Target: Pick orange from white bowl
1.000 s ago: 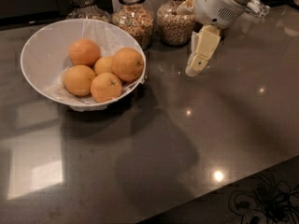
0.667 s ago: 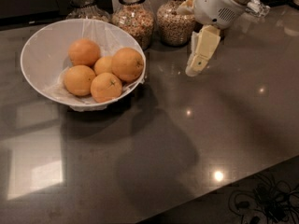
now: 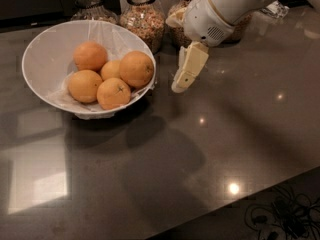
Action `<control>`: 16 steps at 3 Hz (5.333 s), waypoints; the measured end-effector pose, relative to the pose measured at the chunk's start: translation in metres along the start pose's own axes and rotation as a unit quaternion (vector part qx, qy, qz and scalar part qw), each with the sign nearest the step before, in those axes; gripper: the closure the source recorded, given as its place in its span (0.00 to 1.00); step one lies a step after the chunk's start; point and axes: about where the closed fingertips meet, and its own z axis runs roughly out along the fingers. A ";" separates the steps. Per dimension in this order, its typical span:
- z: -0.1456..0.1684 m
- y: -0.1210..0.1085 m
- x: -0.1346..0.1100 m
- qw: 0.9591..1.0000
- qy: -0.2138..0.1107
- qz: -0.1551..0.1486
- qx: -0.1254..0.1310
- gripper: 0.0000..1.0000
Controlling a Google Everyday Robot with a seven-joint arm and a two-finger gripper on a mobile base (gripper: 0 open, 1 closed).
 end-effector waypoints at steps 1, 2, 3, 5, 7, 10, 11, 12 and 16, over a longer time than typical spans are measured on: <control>0.000 0.000 0.000 1.000 0.000 0.000 0.000 0.00; 0.006 0.001 -0.002 1.000 -0.010 0.001 -0.002 0.00; 0.020 -0.001 -0.005 0.999 -0.037 0.006 -0.009 0.00; 0.037 -0.009 -0.016 0.997 -0.075 0.010 -0.010 0.01; 0.056 -0.013 -0.027 0.996 -0.080 -0.003 -0.031 0.20; 0.095 -0.013 -0.033 0.994 -0.069 -0.014 -0.082 0.22; 0.101 -0.012 -0.034 0.993 -0.068 -0.015 -0.092 0.45; 0.101 -0.012 -0.034 0.993 -0.068 -0.015 -0.093 0.69; 0.058 -0.044 -0.084 0.979 -0.160 -0.087 -0.086 1.00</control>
Offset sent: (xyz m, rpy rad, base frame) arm 0.0005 0.0073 -0.0067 0.0438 0.0064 0.0076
